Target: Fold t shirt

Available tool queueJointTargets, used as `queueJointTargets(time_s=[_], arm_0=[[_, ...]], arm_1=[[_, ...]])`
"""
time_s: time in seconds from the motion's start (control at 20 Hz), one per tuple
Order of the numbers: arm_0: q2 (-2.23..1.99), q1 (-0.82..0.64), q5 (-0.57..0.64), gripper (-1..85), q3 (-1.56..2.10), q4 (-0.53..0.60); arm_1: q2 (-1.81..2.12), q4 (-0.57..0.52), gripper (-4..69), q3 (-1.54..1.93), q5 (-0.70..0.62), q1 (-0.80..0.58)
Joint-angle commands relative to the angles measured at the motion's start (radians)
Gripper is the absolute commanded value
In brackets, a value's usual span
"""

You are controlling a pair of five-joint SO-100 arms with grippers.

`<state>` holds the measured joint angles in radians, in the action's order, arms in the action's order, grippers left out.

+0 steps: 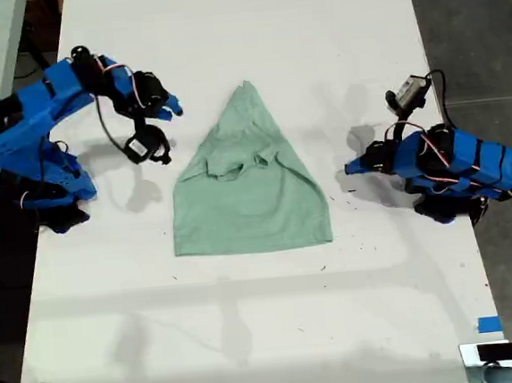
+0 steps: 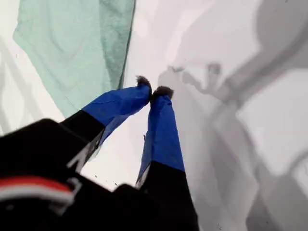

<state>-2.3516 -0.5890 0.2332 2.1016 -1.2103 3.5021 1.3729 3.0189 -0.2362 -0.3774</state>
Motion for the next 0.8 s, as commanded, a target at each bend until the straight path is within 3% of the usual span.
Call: queueJointTargets(time_s=[0.0, 0.1, 0.15, 0.3, 0.4, 0.5, 0.55, 0.6, 0.65, 0.7, 0.75], arm_0=[[-0.52, 0.267, -0.15, 2.1, 0.568, 0.342], [-0.577, 0.35, -0.216, 1.4, 0.825, 0.54], [-0.558, 0.36, -0.222, 1.2, 0.868, 0.575], [-0.522, 0.287, -0.13, 1.9, 0.908, 0.581], [-0.554, 0.232, -0.126, 7.7, 0.968, 0.577], [-0.713, 0.201, -0.193, 12.0, 1.077, 0.523], [-0.894, 0.195, -0.296, 12.5, 1.109, 0.38], [-1.092, 0.215, -0.342, 13.6, 1.106, 0.195], [-1.236, 0.255, -0.333, 14.8, 1.103, 0.109], [-1.23, 0.285, -0.339, 16.9, 1.086, 0.112], [-1.235, 0.287, -0.351, 10.7, 1.1, 0.11]], arm_1=[[0.003, -0.005, 3.5, 0.072, -0.006, 0.008], [0.003, -0.005, 3.6, 0.072, -0.006, 0.005], [0.003, -0.005, 3.6, 0.072, -0.003, 0.005], [0.003, -0.005, 3.7, 0.072, 0.0, 0.0], [0.003, -0.005, 3.7, 0.072, 0.0, 0.002], [0.003, -0.005, 3.6, 0.072, 0.003, 0.005], [0.003, -0.005, 3.5, 0.072, 0.003, 0.005], [0.003, -0.005, 3.6, 0.072, 0.003, 0.005], [0.003, -0.005, 3.6, 0.072, 0.002, 0.005], [0.003, -0.005, 3.7, 0.072, 0.0, 0.003], [0.003, -0.005, 3.7, 0.072, -0.003, 0.0]])
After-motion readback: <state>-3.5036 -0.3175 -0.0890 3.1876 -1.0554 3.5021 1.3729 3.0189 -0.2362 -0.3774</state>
